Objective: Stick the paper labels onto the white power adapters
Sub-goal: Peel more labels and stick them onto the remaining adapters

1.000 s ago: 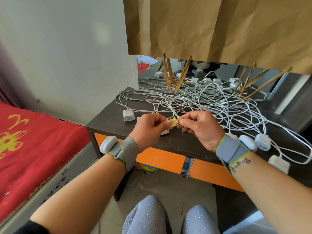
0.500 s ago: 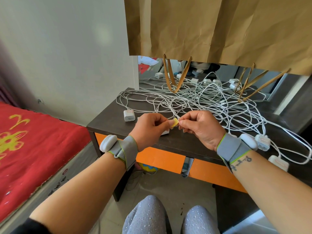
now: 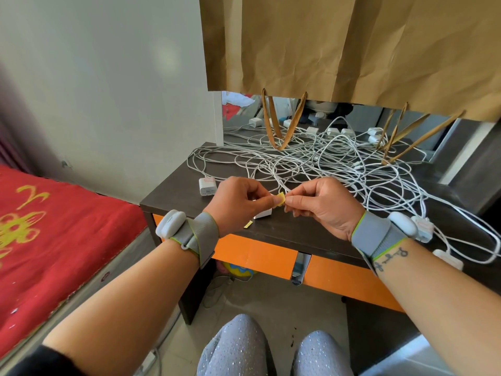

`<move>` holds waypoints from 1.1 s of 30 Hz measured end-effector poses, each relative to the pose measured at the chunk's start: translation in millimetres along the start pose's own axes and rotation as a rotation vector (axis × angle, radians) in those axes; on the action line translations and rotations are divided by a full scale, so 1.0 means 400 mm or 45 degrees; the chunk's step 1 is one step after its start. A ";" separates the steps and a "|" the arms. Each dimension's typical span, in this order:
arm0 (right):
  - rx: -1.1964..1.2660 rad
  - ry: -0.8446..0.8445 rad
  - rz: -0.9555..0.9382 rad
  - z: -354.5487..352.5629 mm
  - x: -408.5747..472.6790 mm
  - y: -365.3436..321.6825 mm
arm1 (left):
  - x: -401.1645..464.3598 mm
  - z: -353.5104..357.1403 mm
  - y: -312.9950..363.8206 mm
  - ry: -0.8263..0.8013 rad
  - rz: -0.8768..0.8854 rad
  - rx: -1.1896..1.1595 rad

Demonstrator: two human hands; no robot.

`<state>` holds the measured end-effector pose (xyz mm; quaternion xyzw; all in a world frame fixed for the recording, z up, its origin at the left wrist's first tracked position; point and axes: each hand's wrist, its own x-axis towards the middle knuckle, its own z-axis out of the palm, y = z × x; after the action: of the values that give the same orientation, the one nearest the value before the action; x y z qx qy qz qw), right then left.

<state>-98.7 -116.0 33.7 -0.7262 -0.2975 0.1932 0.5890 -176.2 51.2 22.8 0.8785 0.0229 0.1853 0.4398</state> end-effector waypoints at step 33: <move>-0.143 0.206 -0.112 0.034 0.006 0.026 | -0.003 0.009 0.000 -0.011 -0.067 -0.065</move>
<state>-103.4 -105.9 20.7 -0.7575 -0.2909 0.0908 0.5774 -176.2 48.1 20.5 0.8668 0.0394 0.1702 0.4670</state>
